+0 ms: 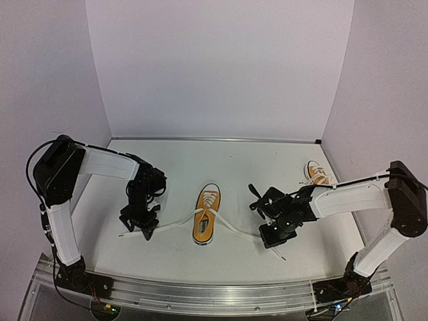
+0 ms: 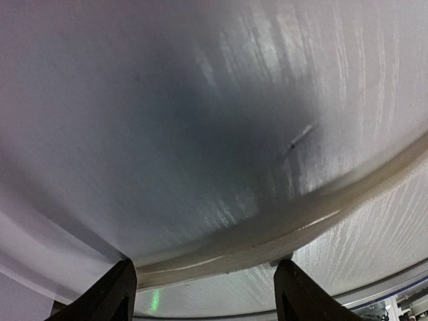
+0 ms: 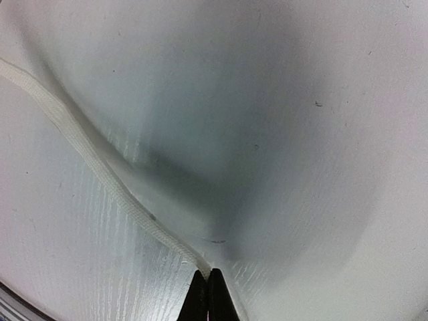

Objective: Tie the shoes

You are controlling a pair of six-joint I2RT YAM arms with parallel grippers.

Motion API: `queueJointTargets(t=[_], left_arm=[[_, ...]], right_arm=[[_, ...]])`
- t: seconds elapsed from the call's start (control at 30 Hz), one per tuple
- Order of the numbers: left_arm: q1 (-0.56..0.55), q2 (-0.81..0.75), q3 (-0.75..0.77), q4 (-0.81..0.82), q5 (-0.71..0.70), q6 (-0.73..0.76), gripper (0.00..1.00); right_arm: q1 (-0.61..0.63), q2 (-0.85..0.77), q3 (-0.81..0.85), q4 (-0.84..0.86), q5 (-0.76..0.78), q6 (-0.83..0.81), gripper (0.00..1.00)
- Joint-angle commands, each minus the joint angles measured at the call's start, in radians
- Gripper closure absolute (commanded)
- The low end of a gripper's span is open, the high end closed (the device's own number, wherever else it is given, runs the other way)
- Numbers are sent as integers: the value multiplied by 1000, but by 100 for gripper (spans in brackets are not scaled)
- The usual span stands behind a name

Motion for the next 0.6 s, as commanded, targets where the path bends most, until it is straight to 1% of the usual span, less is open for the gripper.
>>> queueJointTargets(t=[0.0,0.03,0.17,0.23,0.27,0.4,0.57], left_arm=[[-3,37,5,22,71,17,41],[-8,42,5,25,81,20,46],[-40,37,7,21,79,24,83],[-56,6,17,20,75,21,96],[-61,-14,27,22,75,18,99],[-62,-120,91,74,59,-9,100],[-59,-308,155,213,47,-40,100]], right_arm=[[-8,-39,-14,-7,19,2,100],[-8,-42,-16,-7,21,4,100],[-13,-56,-13,-6,28,10,100],[-15,-61,-3,-3,32,12,100],[-16,-63,5,-1,36,14,100],[-17,-77,63,13,74,16,100],[-43,-138,185,13,169,-1,100]])
